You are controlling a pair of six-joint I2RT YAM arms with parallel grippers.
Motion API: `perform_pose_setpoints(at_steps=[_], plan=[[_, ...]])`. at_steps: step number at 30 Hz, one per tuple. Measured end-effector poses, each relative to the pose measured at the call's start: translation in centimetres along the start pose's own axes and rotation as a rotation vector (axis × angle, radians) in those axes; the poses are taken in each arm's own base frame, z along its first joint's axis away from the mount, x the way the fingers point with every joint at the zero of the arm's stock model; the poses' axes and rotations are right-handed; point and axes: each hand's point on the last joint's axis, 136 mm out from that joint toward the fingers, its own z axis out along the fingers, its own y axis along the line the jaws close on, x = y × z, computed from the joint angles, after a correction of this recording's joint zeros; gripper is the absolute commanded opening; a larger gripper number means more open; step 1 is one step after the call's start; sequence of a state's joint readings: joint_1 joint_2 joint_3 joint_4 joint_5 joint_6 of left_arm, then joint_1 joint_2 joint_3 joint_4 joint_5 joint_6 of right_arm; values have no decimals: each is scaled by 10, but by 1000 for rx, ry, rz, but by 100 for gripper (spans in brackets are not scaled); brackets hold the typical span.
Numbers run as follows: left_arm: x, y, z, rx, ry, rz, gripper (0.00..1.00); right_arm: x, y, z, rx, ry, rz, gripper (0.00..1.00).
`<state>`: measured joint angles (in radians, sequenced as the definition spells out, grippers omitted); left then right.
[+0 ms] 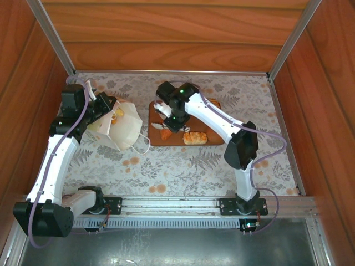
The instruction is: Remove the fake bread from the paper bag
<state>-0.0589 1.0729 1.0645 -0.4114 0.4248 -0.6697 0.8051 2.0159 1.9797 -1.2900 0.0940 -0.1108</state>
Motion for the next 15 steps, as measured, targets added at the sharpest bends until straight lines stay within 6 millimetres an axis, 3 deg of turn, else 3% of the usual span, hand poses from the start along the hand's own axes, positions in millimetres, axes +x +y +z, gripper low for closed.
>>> perform_pose_setpoints(at_steps=[3,10,15], plan=[[0,0,-1,2,-2,1,0,2,-17,-4,-47,-25,87,46],[2,2,-3,-1,-5,-1,0,22,-79,3,-7,-7,294,45],[2,2,-3,-2,-5,-2,0,36,-94,7,71,45,313,44]])
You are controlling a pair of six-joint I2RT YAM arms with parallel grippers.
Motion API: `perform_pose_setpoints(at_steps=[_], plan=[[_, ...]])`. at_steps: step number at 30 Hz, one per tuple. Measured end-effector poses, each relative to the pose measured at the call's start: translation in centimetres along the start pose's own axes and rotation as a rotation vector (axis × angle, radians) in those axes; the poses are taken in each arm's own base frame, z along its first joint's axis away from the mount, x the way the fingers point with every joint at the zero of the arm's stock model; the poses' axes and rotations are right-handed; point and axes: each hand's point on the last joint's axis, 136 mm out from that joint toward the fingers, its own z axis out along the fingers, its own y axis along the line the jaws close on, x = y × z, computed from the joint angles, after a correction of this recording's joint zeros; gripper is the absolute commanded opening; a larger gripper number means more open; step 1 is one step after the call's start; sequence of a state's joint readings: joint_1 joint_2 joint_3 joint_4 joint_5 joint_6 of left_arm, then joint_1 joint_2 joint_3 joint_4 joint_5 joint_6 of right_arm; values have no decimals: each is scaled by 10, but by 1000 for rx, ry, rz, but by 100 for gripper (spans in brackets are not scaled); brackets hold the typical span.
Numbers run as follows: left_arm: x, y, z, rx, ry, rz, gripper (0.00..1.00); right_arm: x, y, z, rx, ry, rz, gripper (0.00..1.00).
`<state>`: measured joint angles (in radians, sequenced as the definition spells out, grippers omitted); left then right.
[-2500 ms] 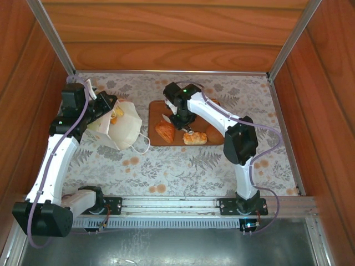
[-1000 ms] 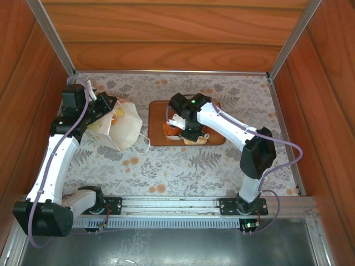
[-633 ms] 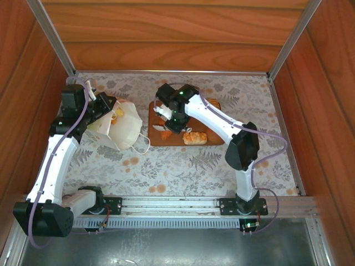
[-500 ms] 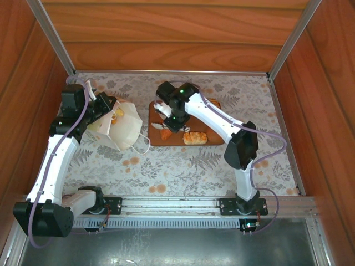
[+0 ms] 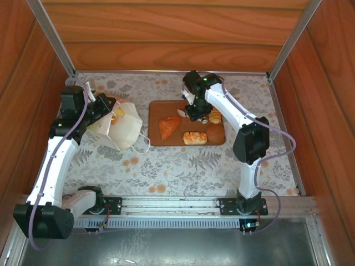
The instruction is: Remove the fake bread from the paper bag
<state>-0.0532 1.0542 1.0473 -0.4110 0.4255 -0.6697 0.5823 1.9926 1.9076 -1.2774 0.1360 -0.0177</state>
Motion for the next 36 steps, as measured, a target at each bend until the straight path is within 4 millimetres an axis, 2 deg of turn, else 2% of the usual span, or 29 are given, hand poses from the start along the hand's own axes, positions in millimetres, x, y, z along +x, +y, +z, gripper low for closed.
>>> perform_pose_setpoints(at_steps=[7,16,22,26,30,36], plan=[[1,0,0,3,3,0,0,9,0,10,6,65,-29,44],[1,0,2,4,10,-2,0,28,25,11,-33,127,-89,44],[2,0,2,7,15,-3,0,47,41,-6,-37,159,-134,44],[2,-1,2,9,16,-3,0,53,44,-22,-27,142,-143,44],[2,-1,2,9,16,-3,0,41,45,-38,-28,69,-120,44],[1,-2,-1,13,8,0,0,4,71,-44,-171,-70,-63,45]])
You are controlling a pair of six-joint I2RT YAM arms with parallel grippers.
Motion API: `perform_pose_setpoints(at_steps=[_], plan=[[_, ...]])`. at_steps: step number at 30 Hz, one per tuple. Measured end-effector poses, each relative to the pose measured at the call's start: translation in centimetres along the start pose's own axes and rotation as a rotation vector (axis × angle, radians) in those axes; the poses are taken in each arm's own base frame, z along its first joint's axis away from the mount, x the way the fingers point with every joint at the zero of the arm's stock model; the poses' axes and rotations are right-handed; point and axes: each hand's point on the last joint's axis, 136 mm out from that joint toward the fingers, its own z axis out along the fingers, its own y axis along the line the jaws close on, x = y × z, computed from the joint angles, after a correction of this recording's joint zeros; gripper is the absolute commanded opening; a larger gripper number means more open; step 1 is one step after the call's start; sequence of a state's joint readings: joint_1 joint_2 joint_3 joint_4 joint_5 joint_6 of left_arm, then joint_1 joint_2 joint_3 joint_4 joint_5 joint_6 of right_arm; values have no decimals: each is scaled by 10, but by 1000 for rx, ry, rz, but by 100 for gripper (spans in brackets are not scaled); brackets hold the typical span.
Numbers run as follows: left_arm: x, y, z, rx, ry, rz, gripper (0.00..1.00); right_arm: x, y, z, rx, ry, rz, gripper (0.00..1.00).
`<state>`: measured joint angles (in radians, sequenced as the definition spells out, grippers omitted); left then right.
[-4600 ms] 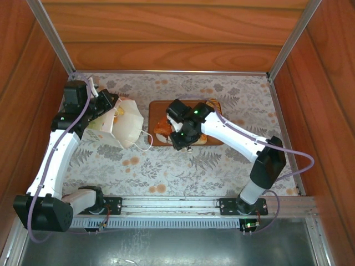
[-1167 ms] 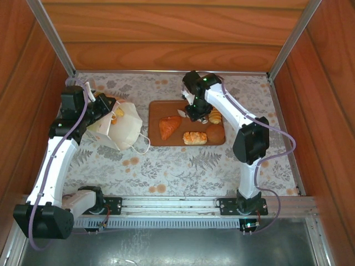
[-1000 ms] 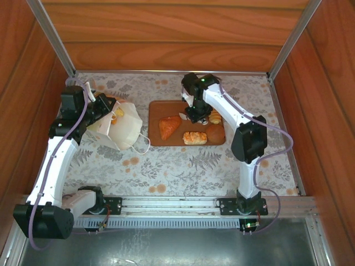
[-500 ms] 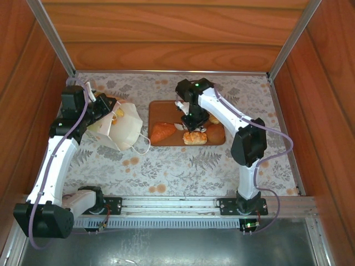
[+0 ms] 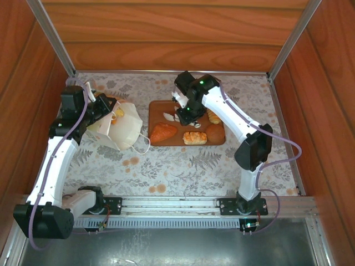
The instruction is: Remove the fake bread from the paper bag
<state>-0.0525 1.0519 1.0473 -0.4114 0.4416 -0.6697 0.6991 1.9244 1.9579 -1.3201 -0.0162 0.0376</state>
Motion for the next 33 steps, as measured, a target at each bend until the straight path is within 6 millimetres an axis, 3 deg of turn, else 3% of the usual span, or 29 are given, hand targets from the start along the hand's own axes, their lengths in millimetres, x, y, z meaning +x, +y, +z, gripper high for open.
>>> perform_pose_setpoints(at_steps=[8,15,33], plan=[[-2,-1,-4,1,-13,2,0,-37,20,42,-135,-7,82,45],[-3,0,-4,0,-15,0,0,-37,20,75,-151,69,146,41],[-5,3,-5,-6,-20,-4,0,6,18,48,-83,115,290,39]])
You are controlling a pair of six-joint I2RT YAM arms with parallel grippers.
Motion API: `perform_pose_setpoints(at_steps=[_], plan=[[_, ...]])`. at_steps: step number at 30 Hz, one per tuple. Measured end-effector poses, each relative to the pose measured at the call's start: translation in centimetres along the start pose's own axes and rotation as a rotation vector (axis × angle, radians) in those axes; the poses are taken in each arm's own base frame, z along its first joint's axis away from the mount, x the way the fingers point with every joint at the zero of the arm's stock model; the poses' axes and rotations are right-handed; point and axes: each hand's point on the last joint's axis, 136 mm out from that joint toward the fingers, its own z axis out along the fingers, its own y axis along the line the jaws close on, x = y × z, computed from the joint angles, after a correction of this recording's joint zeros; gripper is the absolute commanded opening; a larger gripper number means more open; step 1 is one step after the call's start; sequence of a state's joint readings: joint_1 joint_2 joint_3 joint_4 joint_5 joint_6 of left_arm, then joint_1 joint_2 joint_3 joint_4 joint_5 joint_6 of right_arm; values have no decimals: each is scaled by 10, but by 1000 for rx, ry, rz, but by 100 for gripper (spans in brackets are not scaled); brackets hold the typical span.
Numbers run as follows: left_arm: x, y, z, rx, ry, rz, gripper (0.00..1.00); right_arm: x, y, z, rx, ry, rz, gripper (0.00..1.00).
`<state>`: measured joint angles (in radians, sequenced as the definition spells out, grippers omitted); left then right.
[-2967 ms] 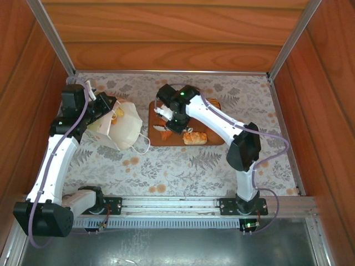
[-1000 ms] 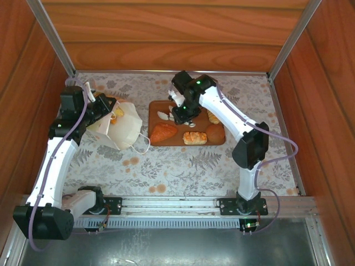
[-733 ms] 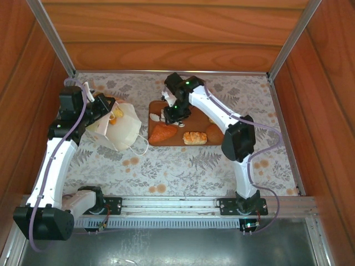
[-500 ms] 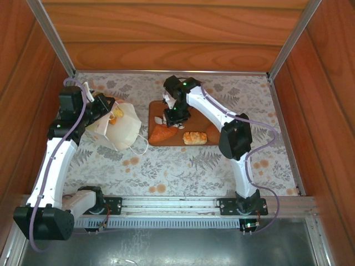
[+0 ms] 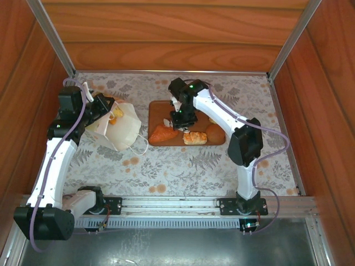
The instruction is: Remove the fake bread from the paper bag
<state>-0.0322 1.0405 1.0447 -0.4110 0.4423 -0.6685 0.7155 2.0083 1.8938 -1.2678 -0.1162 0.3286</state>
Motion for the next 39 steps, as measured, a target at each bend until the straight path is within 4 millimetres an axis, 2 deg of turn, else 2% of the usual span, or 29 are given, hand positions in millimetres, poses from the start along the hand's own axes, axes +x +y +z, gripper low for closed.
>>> perform_pose_setpoints(at_steps=[5,8,12,14,18,22,29,34,39], plan=[[4,5,2,-10,9,-5,0,8,-2,6,22,17,8,40],[3,5,2,-10,8,-6,0,0,0,-1,22,-18,5,40],[3,5,2,-10,7,-5,0,-23,12,-22,-8,-114,-15,40],[3,6,2,-11,7,-5,0,-32,19,-26,-33,-140,-23,41],[3,6,1,-11,6,-6,0,-41,28,-9,-79,-110,-31,41],[2,6,1,-11,3,-6,0,-35,25,19,-84,-32,-26,41],[0,7,-1,-11,-1,-9,0,-13,15,35,-64,52,-10,40],[1,7,-1,-9,0,-9,0,5,9,30,-49,72,1,40],[1,7,-1,-9,0,-10,0,7,11,17,-60,41,6,40]])
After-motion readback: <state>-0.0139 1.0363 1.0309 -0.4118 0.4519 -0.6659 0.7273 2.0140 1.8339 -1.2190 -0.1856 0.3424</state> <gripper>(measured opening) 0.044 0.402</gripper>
